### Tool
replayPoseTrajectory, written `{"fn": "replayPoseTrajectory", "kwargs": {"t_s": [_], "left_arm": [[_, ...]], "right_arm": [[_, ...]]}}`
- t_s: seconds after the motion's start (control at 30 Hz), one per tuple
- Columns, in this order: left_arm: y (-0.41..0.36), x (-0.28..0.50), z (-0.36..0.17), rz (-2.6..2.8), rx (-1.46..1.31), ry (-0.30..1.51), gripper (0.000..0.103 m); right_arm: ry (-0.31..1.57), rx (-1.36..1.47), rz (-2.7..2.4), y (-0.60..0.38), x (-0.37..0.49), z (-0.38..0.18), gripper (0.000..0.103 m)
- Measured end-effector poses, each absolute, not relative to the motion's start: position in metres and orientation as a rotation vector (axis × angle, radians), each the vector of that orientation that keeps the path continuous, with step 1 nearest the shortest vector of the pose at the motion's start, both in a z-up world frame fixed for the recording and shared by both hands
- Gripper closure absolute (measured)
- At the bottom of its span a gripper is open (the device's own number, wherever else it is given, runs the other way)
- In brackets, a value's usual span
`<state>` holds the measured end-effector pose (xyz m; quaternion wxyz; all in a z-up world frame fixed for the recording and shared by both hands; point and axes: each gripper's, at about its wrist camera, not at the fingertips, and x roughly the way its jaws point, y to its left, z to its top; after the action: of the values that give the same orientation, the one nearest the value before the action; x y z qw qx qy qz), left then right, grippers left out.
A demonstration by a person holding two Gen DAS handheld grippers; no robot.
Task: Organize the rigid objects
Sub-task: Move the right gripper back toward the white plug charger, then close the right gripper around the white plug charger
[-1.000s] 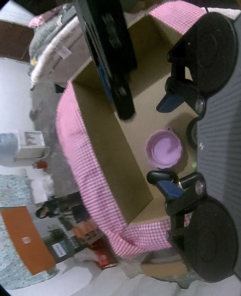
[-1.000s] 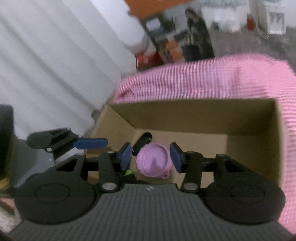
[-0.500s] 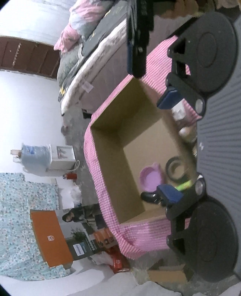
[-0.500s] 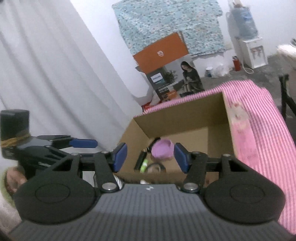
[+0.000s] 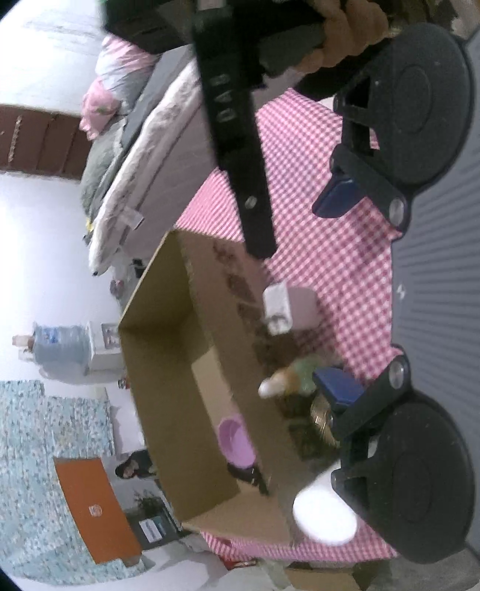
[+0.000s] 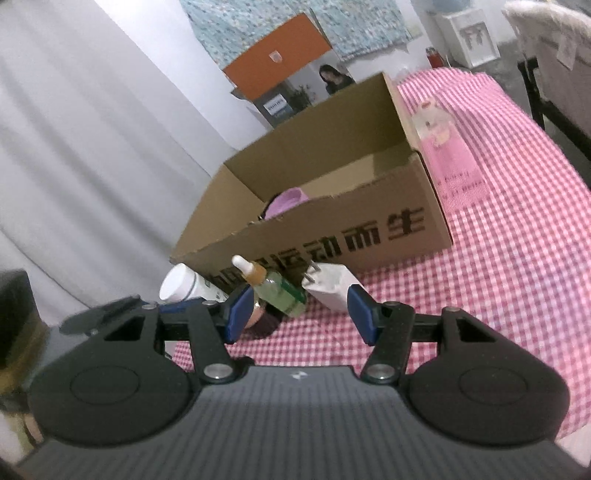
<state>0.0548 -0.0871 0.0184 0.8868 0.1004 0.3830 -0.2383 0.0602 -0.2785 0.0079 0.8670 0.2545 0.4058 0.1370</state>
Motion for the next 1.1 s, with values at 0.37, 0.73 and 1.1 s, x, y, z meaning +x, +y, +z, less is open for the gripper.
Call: {"fn": "replayPoseTrajectory", "kwargs": {"t_s": [0.37,0.73,1.1], "left_arm": [[-0.12,0.055,-0.019,-0.507,0.301,0.788,0.014],[-0.129,0.065,-0.038,-0.479,0.345,0.764,0.015],[-0.136,0.078,-0.048,-0.45,0.345,0.763,0.016]], "right_arm": [[0.886,0.583,0.262,-0.294,0.063,-0.004,0.047],[0.907,0.614,0.237,-0.302,0.061,-0.013,0.047],[0.904,0.641,0.236,-0.305,0.066,-0.021,0.055]]}}
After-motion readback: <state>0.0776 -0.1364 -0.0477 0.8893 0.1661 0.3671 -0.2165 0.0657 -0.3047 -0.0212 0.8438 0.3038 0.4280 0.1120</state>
